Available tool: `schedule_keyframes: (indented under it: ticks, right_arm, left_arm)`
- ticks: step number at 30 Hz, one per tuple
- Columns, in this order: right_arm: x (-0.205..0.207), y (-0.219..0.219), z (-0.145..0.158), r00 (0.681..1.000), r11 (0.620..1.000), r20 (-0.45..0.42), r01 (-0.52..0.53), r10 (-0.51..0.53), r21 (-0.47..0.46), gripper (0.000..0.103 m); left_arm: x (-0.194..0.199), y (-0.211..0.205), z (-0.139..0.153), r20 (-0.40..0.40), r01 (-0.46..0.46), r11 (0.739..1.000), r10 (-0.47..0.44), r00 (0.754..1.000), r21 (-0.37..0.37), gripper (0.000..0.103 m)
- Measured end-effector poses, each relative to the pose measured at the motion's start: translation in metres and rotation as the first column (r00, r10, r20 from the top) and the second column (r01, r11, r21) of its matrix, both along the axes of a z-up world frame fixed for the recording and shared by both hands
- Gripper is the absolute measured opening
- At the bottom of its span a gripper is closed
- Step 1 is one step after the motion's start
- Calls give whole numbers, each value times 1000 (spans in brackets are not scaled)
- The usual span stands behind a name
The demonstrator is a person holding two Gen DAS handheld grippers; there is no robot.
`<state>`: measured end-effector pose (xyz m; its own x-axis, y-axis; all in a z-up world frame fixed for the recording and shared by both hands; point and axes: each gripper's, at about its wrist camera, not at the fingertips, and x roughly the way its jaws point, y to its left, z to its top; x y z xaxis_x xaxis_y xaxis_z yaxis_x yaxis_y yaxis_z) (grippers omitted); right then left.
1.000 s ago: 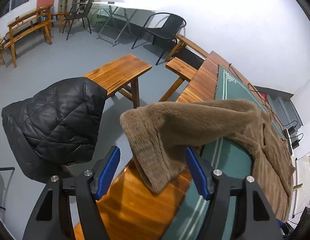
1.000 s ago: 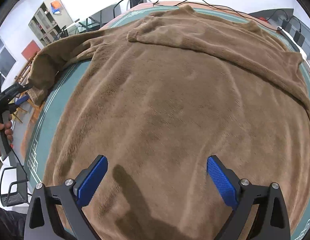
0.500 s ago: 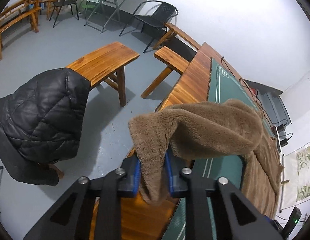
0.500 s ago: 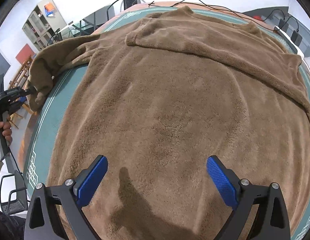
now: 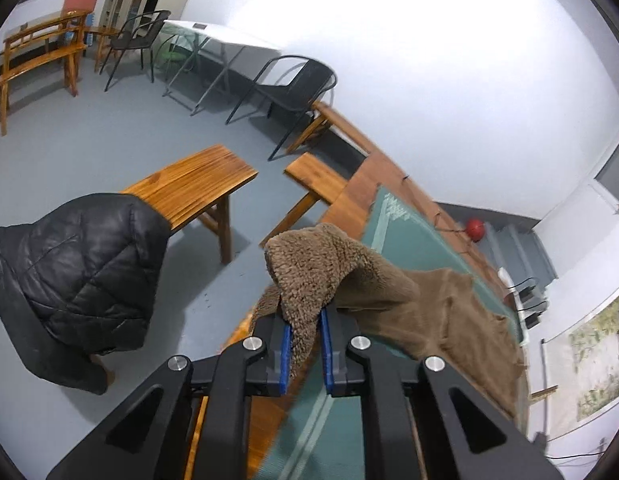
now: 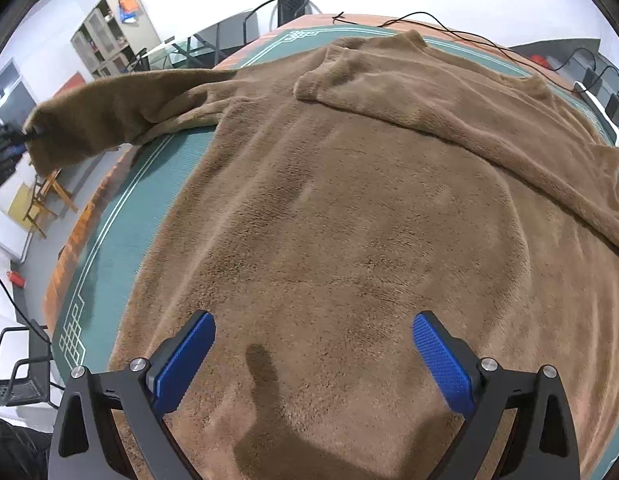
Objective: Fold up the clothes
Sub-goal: 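Grasp the other sleeve cuff with the left tool and lift it, then lay the held sleeve across the sweatshirt body with the left tool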
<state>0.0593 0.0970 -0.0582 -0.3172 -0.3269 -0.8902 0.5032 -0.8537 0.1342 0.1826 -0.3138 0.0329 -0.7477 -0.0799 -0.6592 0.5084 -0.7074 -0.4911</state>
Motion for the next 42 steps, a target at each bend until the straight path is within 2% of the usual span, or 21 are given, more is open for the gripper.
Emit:
schedule_keyframes:
  ticks: [5,9,12,16,19,24,27,29,32,33,34,35,37,42]
  right_arm:
    - [3,8,3,1000,1000,-7,4,-5,-27,101]
    - [6,20,6,1000,999,-14,20,-21,-47,101]
    - [9,33,8,999,997,-17,43,-44,-63,101]
    - [13,57,10,996,991,-17,91,-93,-95,101]
    - [15,78,13,991,985,-18,128,-131,-115,101]
    - [16,116,19,980,970,-16,195,-199,-146,101]
    - [17,139,22,972,959,-8,231,-236,-165,101]
    - [19,151,22,968,954,-5,247,-251,-168,101]
    - [23,167,21,966,952,0,256,-259,-166,101]
    - [25,171,21,966,952,2,256,-260,-165,101]
    - [27,176,20,966,953,4,255,-258,-163,101]
    - [28,181,19,967,953,6,254,-256,-164,101]
    - [31,190,18,968,954,10,250,-251,-167,101]
    - [28,205,22,976,948,34,218,-217,-231,101]
  left_arm:
    - [-1,22,30,-52,40,999,-38,998,30,13]
    - [-13,62,56,-98,144,989,-141,985,22,13]
    - [-29,99,69,-120,236,972,-232,965,18,13]
    - [-55,153,80,-140,358,934,-353,925,11,13]
    - [-77,195,74,-142,433,900,-424,895,41,13]
    - [-119,267,46,-100,549,829,-541,835,102,13]
    - [-146,308,19,-38,623,770,-624,780,138,13]
    - [-160,329,-1,37,629,762,-640,767,154,19]
    - [-165,346,-20,86,632,755,-651,754,175,24]
    - [-163,348,-21,89,625,760,-645,759,177,25]
    - [-160,348,-21,88,616,768,-636,767,176,32]
    - [-157,347,-21,86,607,775,-626,775,175,44]
    - [-150,347,-20,84,588,790,-607,790,174,53]
    - [-133,344,-18,82,535,827,-554,829,173,54]
